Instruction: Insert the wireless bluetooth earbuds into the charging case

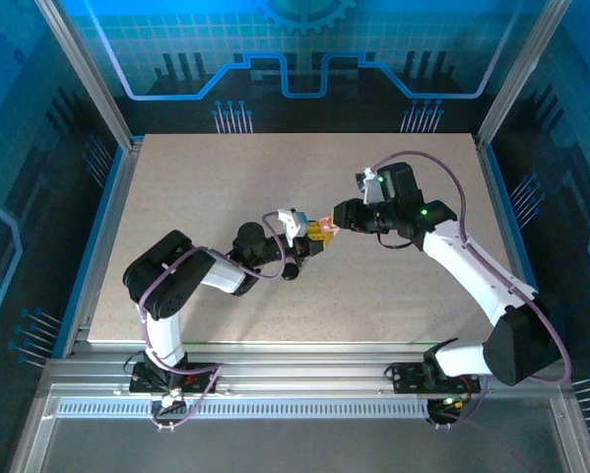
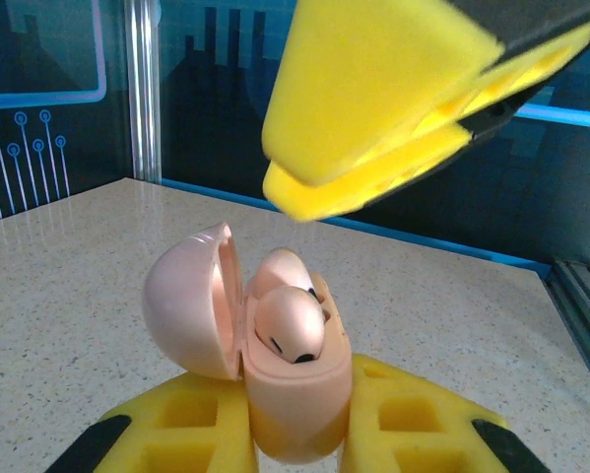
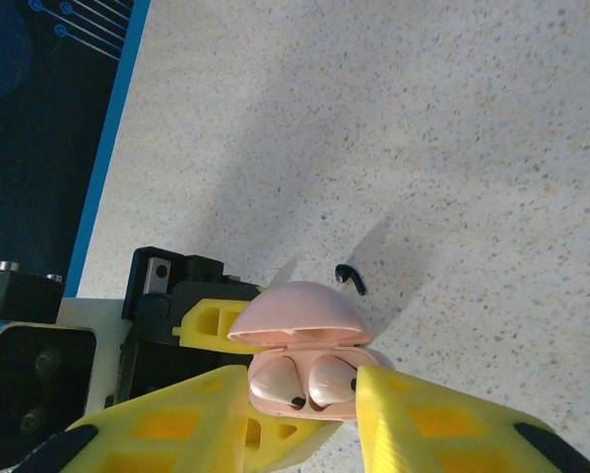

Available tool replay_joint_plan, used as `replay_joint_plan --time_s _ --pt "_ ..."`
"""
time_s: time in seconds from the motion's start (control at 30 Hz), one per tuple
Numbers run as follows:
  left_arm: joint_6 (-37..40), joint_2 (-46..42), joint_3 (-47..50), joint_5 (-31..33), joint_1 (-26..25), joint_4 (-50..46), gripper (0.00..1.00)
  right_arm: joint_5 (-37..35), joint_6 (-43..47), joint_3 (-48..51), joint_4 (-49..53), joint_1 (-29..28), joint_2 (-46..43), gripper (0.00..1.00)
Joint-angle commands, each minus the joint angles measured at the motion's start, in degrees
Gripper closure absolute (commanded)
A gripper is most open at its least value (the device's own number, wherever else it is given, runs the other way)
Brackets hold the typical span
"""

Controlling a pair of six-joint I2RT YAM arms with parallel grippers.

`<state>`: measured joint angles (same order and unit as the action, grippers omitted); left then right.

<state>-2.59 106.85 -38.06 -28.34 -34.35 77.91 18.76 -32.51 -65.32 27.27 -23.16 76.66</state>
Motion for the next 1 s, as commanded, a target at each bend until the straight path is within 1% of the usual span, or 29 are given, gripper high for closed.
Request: replay_joint_plan --time_s 0.0,0.13,0.23,0.3,0.37,0.57,0.63,0.7,0.77,0.87,0.97 --pt "1.5 -2.8 0.9 -1.4 -0.2 2.3 0.88 -1.8 5.1 -1.8 2.5 0.6 -4.1 0.65" --pt "1.7 -4.8 1.9 -1.7 -0.2 2.3 0.88 -2.7 12.2 -0.7 2.6 0.7 -8.0 0.63" --pt "1.9 -7.1 2.9 -2.0 -0.2 2.3 0.88 -0.6 21.2 1.0 1.3 1.2 -11.2 0.62" --pt "2.1 -8.4 3.6 -2.4 -0.2 1.9 0.88 1.8 27.0 2.1 -0.2 1.9 -12.8 0.58" --pt "2.1 -10.1 4.3 -2.8 -0.2 1.2 0.88 6.0 33.3 2.6 -0.7 3.0 -14.2 0.52" --pt "2.7 -15.3 5.6 -4.4 -0.1 -2.1 0.88 15.4 55.0 2.3 2.7 3.7 -16.3 0.44" --pt "3.4 -17.0 5.9 -5.1 -0.2 -3.6 0.87 17.0 61.6 3.1 3.3 3.7 -17.1 0.41" --pt "4.3 -18.7 6.2 -5.7 -0.2 -5.5 0.88 15.9 64.9 3.8 3.4 3.7 -17.3 0.31" --pt "5.7 -20.6 6.4 -6.2 -0.2 -7.8 0.87 16.8 70.0 3.2 5.9 3.7 -16.4 0.26" --pt "7.2 -22.5 6.7 -6.3 -0.2 -10.4 0.87 18.9 76.5 1.6 10.1 3.5 -13.8 0.26" --pt "8.0 -23.1 6.8 -6.2 -0.2 -11.1 0.87 19.8 78.6 0.5 10.4 2.9 -11.6 0.27"
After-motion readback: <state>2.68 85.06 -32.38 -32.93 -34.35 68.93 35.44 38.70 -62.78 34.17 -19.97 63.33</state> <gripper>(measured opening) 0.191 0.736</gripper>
